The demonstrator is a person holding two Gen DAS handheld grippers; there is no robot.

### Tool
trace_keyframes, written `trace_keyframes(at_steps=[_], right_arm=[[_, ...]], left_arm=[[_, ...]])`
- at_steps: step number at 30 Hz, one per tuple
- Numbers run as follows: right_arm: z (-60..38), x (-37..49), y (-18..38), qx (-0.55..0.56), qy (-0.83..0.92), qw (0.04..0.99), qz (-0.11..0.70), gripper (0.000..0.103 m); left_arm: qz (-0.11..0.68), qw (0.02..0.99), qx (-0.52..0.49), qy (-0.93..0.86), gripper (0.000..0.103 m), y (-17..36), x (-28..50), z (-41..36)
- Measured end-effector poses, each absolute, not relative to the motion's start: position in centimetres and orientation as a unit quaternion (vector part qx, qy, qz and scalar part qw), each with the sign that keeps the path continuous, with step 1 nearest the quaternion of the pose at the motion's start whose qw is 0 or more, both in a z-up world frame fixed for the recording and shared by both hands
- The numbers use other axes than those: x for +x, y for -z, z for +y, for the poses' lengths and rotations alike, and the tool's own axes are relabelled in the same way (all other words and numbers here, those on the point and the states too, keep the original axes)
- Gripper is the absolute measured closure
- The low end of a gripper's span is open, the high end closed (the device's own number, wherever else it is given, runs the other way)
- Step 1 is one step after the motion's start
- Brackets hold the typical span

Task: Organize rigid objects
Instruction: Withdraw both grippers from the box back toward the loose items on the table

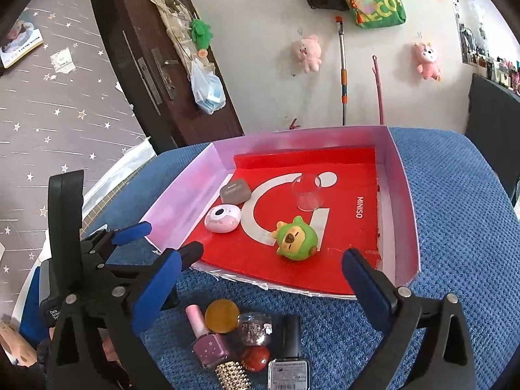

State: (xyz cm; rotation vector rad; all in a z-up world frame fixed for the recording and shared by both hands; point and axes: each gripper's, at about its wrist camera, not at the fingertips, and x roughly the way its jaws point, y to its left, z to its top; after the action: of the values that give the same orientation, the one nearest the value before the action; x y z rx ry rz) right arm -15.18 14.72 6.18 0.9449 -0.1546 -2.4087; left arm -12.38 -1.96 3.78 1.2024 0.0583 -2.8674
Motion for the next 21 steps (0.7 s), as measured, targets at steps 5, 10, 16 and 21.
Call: trace_keyframes(at_steps=[5, 10, 16, 21], right_arm=[[15.4, -14.2, -6.6, 0.339, 0.900, 0.267, -0.059, 0.000], [15.8, -13.0, -6.6, 0.333, 0.904, 0.261, -0.058, 0.000], [16.8, -11.1, -6.1, 0.318, 0.914, 0.245, -0.066, 0.000], [17.5, -9.7, -6.2, 0.299, 0.926, 0.223, -0.058, 0.000]], left_arm=[[0.026, 0.012, 0.385, 0.923, 0.000, -3.8, -11.4, -1.9], [0.033, 0.009, 0.379, 0.925, 0.000, -4.2, -10.3, -1.8], [0.045, 0.008, 0.368, 0.929, 0.000, -4.2, -8.9, -1.6], [0.047, 0.017, 0.365, 0.930, 0.000, -3.8, -8.0, -1.5]])
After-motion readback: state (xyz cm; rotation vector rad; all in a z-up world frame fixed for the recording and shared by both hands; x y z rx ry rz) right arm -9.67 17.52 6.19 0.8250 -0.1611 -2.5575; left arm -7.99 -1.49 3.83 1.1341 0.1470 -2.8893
